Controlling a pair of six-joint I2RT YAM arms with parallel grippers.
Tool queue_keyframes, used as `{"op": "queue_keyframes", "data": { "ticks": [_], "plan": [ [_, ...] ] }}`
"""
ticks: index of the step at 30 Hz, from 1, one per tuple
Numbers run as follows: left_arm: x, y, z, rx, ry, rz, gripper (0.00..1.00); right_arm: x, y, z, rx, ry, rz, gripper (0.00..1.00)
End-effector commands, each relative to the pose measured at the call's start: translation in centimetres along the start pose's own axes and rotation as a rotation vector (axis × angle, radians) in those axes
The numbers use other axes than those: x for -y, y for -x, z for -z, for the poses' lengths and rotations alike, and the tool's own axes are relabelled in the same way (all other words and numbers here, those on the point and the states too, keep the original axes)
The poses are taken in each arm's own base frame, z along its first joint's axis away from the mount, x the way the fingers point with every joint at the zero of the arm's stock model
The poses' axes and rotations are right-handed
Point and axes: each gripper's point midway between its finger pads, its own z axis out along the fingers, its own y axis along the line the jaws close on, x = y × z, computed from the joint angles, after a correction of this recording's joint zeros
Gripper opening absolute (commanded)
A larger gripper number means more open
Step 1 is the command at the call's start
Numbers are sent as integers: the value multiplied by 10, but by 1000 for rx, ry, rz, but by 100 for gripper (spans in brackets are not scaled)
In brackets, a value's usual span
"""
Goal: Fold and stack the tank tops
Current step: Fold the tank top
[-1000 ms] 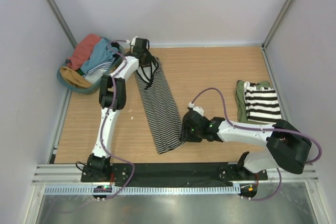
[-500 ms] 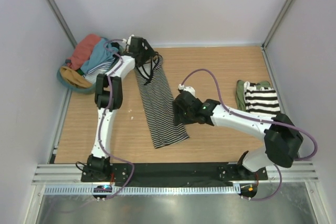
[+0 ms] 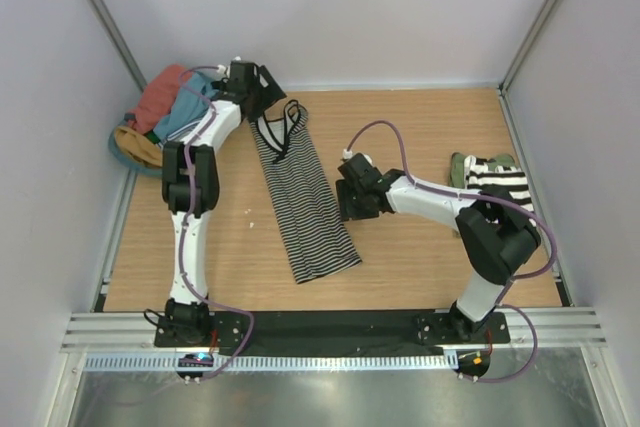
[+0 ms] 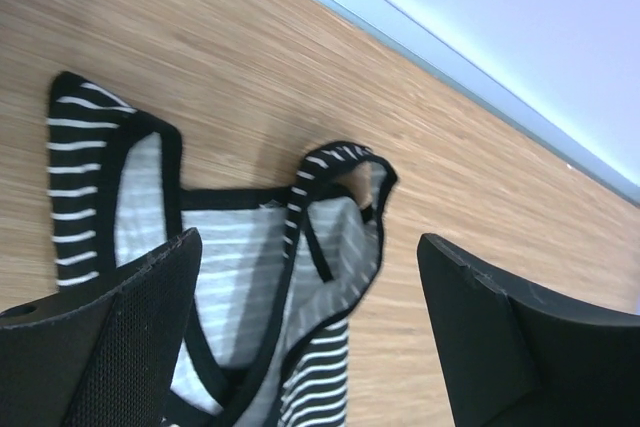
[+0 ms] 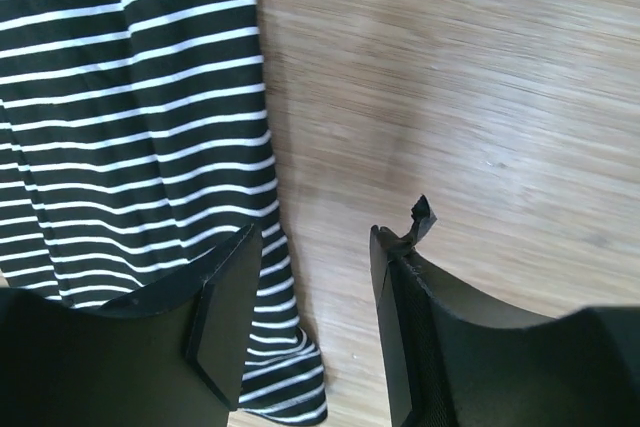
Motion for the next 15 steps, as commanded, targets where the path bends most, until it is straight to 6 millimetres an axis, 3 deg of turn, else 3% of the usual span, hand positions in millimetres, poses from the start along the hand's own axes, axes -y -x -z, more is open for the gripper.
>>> {"op": "queue_keyframes", "data": {
  "ticks": [1, 8, 9, 10, 12, 13, 15],
  "plan": [
    [44, 3, 30, -19, -131, -58, 89, -16, 15, -6, 24, 86, 28, 54],
    [62, -21, 19, -59, -165, -98, 83, -21, -11, -13, -53, 157, -1, 49],
    [73, -19, 19, -52, -187, -97, 82, -25, -17, -11, -71, 185, -6, 49],
    [68, -27, 9, -69, -178, -95, 82, -23, -24, -11, -80, 197, -11, 49],
    [81, -27, 5, -63, -203, -94, 82, -27, -31, -9, -94, 230, -29, 47],
    [75, -36, -7, -78, -190, -93, 81, -25, -38, -8, -105, 235, -37, 42],
    [83, -36, -11, -71, -199, -90, 80, -26, -46, -7, -121, 253, -56, 40]
  ]
}}
